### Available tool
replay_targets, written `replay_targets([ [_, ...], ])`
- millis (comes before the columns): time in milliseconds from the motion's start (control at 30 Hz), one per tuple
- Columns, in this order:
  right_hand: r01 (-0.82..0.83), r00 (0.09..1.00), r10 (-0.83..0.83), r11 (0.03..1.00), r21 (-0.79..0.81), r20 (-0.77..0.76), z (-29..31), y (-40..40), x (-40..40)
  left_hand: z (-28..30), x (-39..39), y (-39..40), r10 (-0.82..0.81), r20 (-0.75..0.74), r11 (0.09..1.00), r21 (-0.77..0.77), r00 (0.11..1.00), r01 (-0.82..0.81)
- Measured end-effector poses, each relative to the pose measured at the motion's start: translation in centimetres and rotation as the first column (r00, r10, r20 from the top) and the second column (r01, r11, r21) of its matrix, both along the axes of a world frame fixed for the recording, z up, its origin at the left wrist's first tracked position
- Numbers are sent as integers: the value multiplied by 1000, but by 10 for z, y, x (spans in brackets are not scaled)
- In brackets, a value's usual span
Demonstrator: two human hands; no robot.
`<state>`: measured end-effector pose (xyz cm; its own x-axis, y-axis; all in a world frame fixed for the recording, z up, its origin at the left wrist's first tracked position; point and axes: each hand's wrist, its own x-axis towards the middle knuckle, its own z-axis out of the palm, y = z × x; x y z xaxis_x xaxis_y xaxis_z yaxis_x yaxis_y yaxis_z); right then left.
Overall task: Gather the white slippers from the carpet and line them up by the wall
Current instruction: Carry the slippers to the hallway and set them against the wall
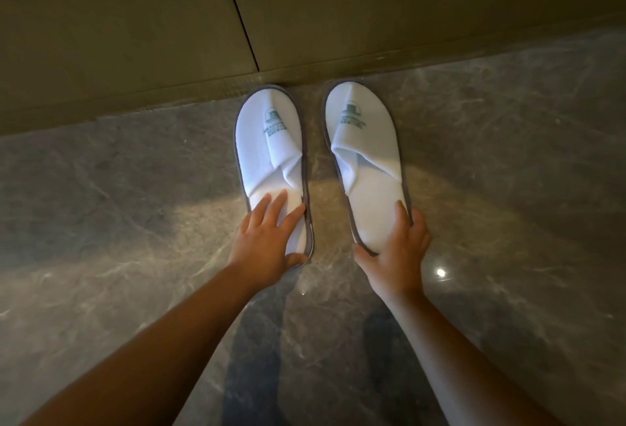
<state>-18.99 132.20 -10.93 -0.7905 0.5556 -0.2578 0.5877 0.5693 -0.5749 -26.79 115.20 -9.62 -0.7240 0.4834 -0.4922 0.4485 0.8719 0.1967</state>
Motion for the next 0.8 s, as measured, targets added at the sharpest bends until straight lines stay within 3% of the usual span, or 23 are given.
replay_targets([
  [800, 16, 1000, -16, 1000, 8, 23, -4, 3, -8, 6, 0, 2, 11, 45, 1000, -14, 999, -10],
])
